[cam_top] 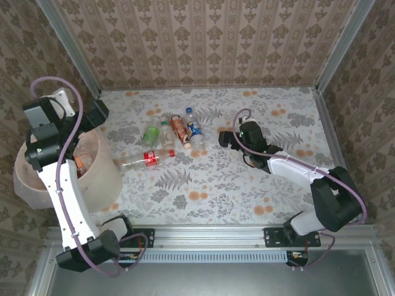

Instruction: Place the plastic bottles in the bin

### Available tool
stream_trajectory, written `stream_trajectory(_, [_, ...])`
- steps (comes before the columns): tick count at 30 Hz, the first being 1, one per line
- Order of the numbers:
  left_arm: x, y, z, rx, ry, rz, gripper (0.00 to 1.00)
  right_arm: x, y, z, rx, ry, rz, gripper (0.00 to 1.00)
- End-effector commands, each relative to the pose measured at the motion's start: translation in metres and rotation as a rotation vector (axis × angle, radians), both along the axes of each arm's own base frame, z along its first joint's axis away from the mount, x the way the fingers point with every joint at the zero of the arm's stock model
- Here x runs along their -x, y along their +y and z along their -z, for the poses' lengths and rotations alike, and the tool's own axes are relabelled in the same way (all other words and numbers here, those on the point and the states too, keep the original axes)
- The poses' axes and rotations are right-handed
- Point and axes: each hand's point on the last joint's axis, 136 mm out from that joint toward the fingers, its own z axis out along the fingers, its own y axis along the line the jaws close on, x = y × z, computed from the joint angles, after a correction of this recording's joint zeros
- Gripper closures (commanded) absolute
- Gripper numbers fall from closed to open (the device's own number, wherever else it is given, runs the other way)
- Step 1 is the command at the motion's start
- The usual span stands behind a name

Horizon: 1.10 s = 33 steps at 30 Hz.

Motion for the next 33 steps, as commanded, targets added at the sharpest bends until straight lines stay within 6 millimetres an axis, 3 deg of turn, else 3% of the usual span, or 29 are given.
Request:
stream_trajectory(1, [0.002,-0.022,-0.022,-0.023,-0.080,0.049,0.00,-0.005,0.006,-0.005,-0.023,0.006,-0.015,0.00])
stream_trajectory(9, [-0.009,-0.085,-0.014,-0.067,-0.064,0.207,0.00,-0.003,0.024,-0.002,-0.046,0.020,-0.084,0.00])
stream_trajectory(15, [-0.017,-0.110,0.006,-0.095,-0.019,0.250,0.00,-0.002,0.048,0.004,-0.048,0.052,-0.160,0.00])
stream_trajectory(25, [-0.022,-0.126,0.025,-0.060,0.012,0.283,0.00,-0.013,0.104,0.035,-0.020,0.148,-0.227,0.00])
stream_trajectory(33, [-0.017,-0.121,0.040,-0.086,0.042,0.265,0.00,-0.032,0.128,0.065,0.075,0.244,-0.250,0.14])
